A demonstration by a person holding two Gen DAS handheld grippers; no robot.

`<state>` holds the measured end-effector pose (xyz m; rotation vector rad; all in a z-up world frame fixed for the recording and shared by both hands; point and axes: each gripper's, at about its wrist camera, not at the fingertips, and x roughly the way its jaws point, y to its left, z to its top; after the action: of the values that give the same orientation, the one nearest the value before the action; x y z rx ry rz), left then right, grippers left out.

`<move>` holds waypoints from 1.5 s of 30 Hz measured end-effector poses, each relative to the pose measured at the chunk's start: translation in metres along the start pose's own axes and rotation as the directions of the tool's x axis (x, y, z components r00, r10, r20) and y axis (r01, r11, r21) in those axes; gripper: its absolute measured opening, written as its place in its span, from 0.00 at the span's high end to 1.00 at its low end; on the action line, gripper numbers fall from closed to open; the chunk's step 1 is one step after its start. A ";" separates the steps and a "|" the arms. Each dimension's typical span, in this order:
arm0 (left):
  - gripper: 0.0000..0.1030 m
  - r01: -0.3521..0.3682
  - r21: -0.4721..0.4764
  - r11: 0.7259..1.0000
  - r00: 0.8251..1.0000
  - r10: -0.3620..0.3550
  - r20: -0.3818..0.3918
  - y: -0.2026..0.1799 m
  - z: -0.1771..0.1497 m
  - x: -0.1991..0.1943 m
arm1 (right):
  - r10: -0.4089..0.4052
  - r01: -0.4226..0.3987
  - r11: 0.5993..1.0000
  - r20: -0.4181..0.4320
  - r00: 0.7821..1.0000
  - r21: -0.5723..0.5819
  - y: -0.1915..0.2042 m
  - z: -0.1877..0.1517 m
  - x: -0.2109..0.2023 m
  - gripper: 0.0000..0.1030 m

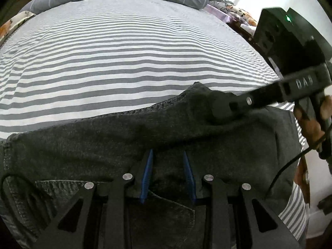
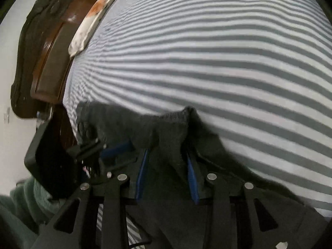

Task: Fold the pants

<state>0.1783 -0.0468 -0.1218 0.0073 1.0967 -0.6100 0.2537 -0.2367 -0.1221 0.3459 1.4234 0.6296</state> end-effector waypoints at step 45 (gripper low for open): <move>0.95 -0.071 -0.017 0.997 0.989 0.068 -0.129 0.063 -0.059 -0.069 | -0.118 0.092 0.984 0.176 0.977 0.151 0.060 -0.160 -0.029 0.62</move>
<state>0.1376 0.0554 -0.1105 0.0671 1.2228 -0.5406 0.0843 -0.2289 -0.0859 0.4273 1.3019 0.4001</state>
